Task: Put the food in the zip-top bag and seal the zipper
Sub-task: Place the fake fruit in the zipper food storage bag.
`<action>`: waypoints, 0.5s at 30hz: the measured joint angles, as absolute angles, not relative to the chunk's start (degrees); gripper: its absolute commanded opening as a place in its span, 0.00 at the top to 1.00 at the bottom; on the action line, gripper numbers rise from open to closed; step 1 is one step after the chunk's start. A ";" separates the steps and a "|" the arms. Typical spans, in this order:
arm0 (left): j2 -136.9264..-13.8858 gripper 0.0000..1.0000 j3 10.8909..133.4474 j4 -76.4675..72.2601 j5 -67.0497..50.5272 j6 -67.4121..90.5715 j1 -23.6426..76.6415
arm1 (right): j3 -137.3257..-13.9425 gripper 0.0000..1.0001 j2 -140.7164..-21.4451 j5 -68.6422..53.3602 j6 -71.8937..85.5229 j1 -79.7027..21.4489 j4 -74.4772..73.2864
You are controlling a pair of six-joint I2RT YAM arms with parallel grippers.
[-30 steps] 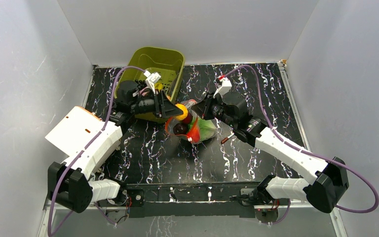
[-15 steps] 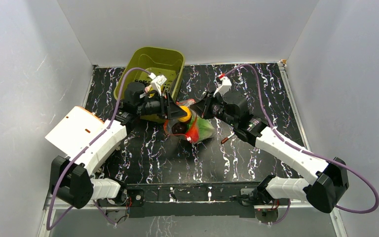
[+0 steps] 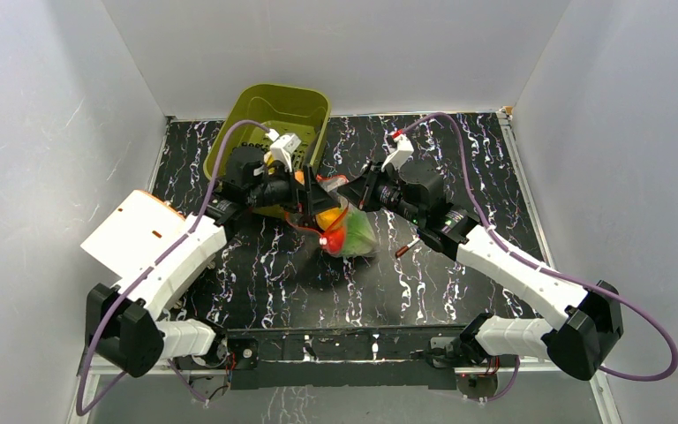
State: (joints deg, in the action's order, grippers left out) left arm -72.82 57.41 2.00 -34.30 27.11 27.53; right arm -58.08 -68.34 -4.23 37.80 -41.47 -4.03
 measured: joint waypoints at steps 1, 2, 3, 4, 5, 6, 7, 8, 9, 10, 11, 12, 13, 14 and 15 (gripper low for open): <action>-72.27 0.16 57.84 2.81 -33.65 26.59 27.53 | -58.11 1.00 -68.34 -4.23 37.87 -41.45 -4.03; -71.57 0.18 58.61 4.19 -32.71 25.89 27.53 | -58.08 1.00 -68.34 -4.23 37.91 -41.45 -4.01; -70.65 0.19 59.42 5.63 -31.59 25.06 27.53 | -58.11 1.00 -68.34 -4.23 37.98 -41.45 -4.03; -69.63 0.20 60.27 7.18 -30.35 24.12 27.53 | -58.08 1.00 -68.34 -4.21 38.02 -41.45 -4.01; -68.58 0.22 61.04 8.73 -29.04 23.18 27.53 | -58.08 1.00 -68.31 -4.05 38.04 -41.45 -4.03; -67.57 0.24 61.67 10.17 -27.70 22.26 27.53 | -58.08 1.00 -68.27 -3.99 38.04 -41.45 -4.03; -66.32 0.25 62.39 12.12 -25.61 21.15 27.53 | -58.08 1.00 -68.18 -3.84 38.04 -41.45 -4.03; -65.19 0.27 62.89 13.72 -23.83 20.16 27.53 | -58.08 1.00 -68.07 -3.68 38.02 -41.45 -4.03; -64.38 0.28 63.18 15.03 -22.17 19.40 27.53 | -58.08 1.00 -67.90 -3.55 38.04 -41.45 -4.03; -63.48 0.29 63.35 16.56 -20.12 18.63 27.53 | -58.08 1.00 -67.72 -3.49 38.04 -41.45 -4.03; -62.76 0.30 63.35 18.09 -18.04 17.85 27.53 | -58.08 1.00 -67.57 -3.38 38.04 -41.45 -4.03; -62.35 0.30 63.35 19.44 -16.40 17.26 27.53 | -58.08 1.00 -67.42 -3.36 38.04 -41.45 -4.03; -62.15 0.30 63.35 20.80 -14.94 16.64 27.53 | -58.08 1.00 -67.26 -3.36 38.04 -41.45 -4.01; -62.17 0.30 63.24 21.78 -14.09 16.25 27.53 | -58.08 1.00 -67.16 -3.36 38.06 -41.45 -4.01; -62.19 0.30 62.87 22.35 -13.76 15.92 27.51 | -58.08 1.00 -67.07 -3.36 38.06 -41.45 -4.01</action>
